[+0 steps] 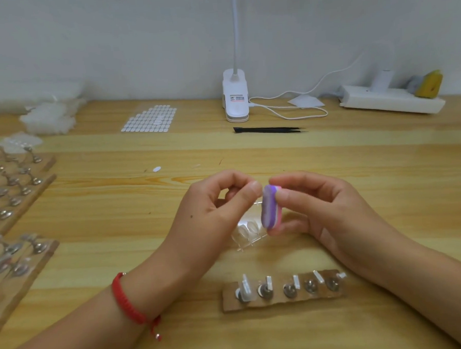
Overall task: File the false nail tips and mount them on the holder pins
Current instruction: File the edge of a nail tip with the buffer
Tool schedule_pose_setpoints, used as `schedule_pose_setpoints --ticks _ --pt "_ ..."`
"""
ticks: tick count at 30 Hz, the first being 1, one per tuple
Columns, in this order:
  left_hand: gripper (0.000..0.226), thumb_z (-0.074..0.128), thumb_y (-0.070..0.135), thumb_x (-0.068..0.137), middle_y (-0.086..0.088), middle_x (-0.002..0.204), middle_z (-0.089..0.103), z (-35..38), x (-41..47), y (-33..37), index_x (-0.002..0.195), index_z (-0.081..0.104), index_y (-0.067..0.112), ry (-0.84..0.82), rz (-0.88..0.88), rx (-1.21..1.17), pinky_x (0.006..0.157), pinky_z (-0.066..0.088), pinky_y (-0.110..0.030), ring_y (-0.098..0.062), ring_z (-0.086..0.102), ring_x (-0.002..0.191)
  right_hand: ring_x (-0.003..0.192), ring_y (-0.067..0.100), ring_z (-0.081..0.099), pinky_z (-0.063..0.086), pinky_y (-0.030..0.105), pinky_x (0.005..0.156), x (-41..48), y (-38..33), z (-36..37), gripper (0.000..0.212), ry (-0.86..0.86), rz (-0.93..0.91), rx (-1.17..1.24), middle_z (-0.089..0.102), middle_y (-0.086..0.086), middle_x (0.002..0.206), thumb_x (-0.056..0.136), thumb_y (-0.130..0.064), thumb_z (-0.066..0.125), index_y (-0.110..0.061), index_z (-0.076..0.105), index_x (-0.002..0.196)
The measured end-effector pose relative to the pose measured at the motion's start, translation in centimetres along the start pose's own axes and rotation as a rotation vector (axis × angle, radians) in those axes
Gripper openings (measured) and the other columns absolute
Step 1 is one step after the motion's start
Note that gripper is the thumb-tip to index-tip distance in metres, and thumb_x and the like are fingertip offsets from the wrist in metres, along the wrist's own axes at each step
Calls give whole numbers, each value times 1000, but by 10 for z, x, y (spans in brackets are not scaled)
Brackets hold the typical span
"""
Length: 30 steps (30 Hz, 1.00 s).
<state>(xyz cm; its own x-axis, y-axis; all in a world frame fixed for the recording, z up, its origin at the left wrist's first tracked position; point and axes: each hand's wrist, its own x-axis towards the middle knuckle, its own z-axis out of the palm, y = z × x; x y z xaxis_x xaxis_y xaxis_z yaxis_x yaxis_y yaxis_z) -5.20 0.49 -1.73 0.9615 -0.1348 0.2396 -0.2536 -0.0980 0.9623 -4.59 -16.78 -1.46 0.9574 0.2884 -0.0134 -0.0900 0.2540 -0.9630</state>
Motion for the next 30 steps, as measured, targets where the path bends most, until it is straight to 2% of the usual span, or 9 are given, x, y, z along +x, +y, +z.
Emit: schedule_pose_setpoints --ticks 3,8,11,13,15,20,23,27,30 --pt "23 62 35 80 -31 71 51 0 -1 -1 78 70 14 -83 1 25 59 32 -25 -29 43 60 70 18 71 57 25 60 1 0 -1 28 41 -9 72 74 8 85 65 -22 81 -15 79 92" --pt "19 60 34 80 -27 67 43 -2 0 -2 74 66 17 22 31 33 54 32 -19 -20 35 58 66 18 71 57 26 61 -1 -1 1 31 -37 -3 -66 76 2 88 63 -27 83 -19 79 92" --pt "17 59 33 83 -26 70 46 0 -2 0 74 65 19 -51 55 70 58 34 -25 -33 40 63 67 17 71 57 25 59 0 0 -1 31 18 -5 19 75 7 85 61 -26 77 -16 80 90" --pt "18 59 32 83 -27 70 45 0 -2 0 74 65 18 -32 58 61 56 33 -22 -28 38 58 66 16 70 57 24 58 0 0 0 31 18 2 20 75 7 84 61 -26 77 -16 80 90" --pt "17 59 31 82 -27 70 44 -1 -1 0 74 65 17 0 51 47 52 31 -15 -12 34 51 64 17 70 56 23 58 -1 -1 2 30 -27 10 -39 76 4 86 61 -28 77 -19 80 89" --pt "21 59 33 81 -27 76 50 0 -1 -1 76 67 15 -117 16 45 57 32 -25 -31 40 61 64 14 69 54 21 54 0 -3 -1 29 14 31 45 74 9 81 61 -24 79 -16 80 89" --pt "21 60 33 81 -26 68 44 -1 0 -3 75 66 14 -57 -2 13 54 30 -25 -25 32 59 61 11 68 54 20 52 -1 -3 1 22 -40 29 -11 75 5 79 66 -21 78 -17 80 87" --pt "21 62 33 79 -29 68 49 0 -1 -2 76 69 13 -166 -41 10 57 30 -27 -22 39 62 61 9 66 51 19 51 -1 -3 2 26 7 13 -4 74 4 77 61 -27 75 -19 81 85" --pt "23 63 33 77 -31 69 50 -1 0 -2 76 68 10 -96 -44 -21 57 32 -26 -21 39 63 57 10 64 50 19 51 -1 -3 1 24 -28 35 -31 73 4 74 62 -20 82 -19 80 86"
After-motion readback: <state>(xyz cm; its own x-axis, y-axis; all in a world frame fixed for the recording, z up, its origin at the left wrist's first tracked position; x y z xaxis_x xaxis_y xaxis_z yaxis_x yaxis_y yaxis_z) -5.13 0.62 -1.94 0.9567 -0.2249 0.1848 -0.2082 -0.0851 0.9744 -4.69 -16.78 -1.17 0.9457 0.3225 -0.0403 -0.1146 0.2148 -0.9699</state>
